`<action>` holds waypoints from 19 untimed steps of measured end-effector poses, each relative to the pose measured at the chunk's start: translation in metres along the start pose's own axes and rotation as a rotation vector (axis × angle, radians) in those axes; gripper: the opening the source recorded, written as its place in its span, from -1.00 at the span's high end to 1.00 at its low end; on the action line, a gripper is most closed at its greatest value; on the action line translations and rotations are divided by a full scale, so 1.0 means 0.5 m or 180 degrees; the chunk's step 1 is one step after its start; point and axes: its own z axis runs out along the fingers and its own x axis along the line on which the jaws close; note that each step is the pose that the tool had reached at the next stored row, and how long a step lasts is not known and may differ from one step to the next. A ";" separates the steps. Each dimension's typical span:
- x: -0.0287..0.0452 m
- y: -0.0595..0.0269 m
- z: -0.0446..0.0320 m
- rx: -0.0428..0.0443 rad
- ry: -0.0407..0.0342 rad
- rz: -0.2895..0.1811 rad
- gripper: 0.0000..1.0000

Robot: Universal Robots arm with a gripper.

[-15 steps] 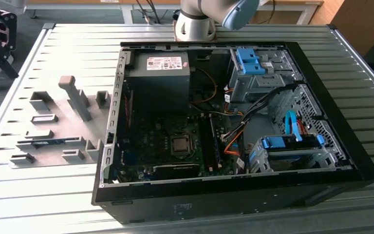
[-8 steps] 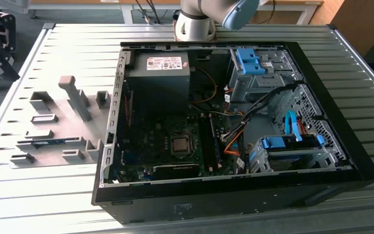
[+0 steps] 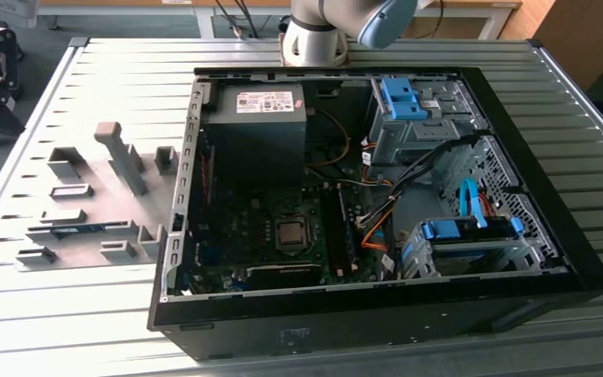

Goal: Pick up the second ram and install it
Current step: 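Pick up the second ram and move it above second insertion slot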

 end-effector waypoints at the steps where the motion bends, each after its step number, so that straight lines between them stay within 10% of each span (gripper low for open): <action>1: 0.000 0.000 0.001 -0.0002 0.0001 -0.0057 0.79; 13: 0.007 0.012 0.020 -0.0011 0.0007 -0.0431 0.77; 19: 0.008 0.012 0.026 -0.0013 0.0009 -0.0514 0.29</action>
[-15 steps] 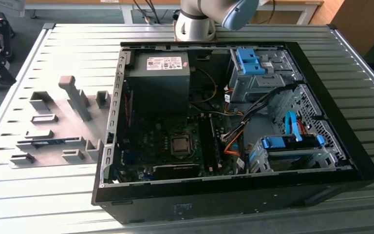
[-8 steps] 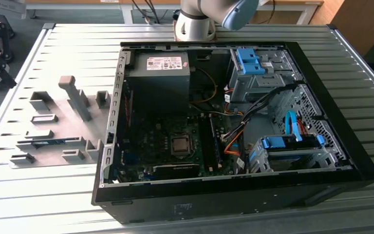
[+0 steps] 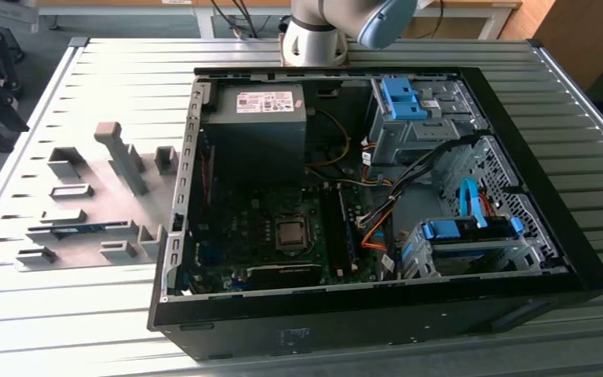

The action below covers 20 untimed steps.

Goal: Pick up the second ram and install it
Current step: 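Pick up the second ram and move it above second insertion slot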

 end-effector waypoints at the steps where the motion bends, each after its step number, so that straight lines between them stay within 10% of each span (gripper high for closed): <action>1: 0.001 0.002 0.003 -0.0001 0.0000 -0.0010 0.29; 20: 0.024 0.012 0.069 0.0003 0.0001 -0.0093 0.17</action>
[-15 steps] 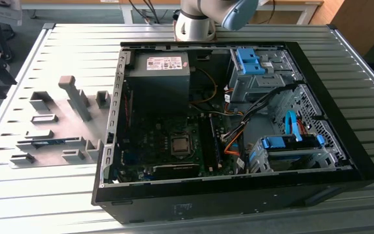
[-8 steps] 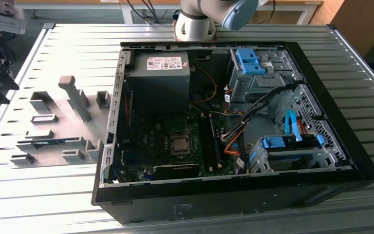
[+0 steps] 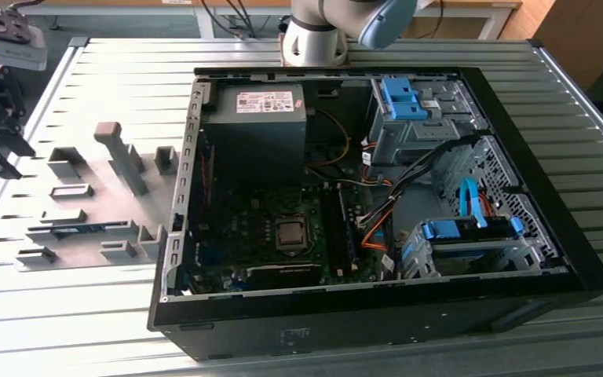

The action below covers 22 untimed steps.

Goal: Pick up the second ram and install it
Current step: 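Pick up the second ram and move it above second insertion slot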

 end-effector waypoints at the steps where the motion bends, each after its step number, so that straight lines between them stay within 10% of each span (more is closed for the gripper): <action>1: 0.001 0.000 0.004 0.0000 0.0000 -0.0009 0.17; 22: 0.017 -0.003 0.065 -0.0005 0.0005 -0.0201 0.17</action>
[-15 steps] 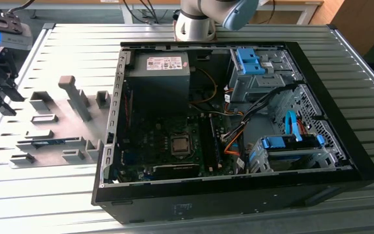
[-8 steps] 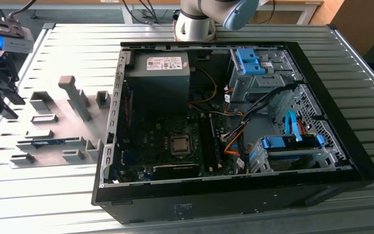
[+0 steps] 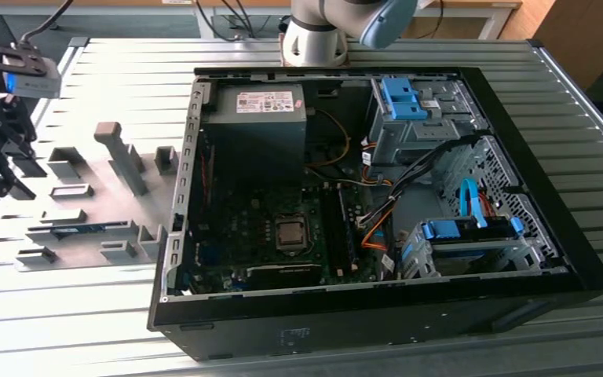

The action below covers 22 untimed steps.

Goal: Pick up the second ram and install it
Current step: 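Pick up the second ram and move it above second insertion slot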

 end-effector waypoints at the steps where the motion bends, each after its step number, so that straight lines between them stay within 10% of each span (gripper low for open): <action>1: 0.000 -0.001 0.004 0.0000 0.0000 0.0000 0.17; 22: 0.007 -0.006 0.061 0.0000 0.0000 -0.0013 0.17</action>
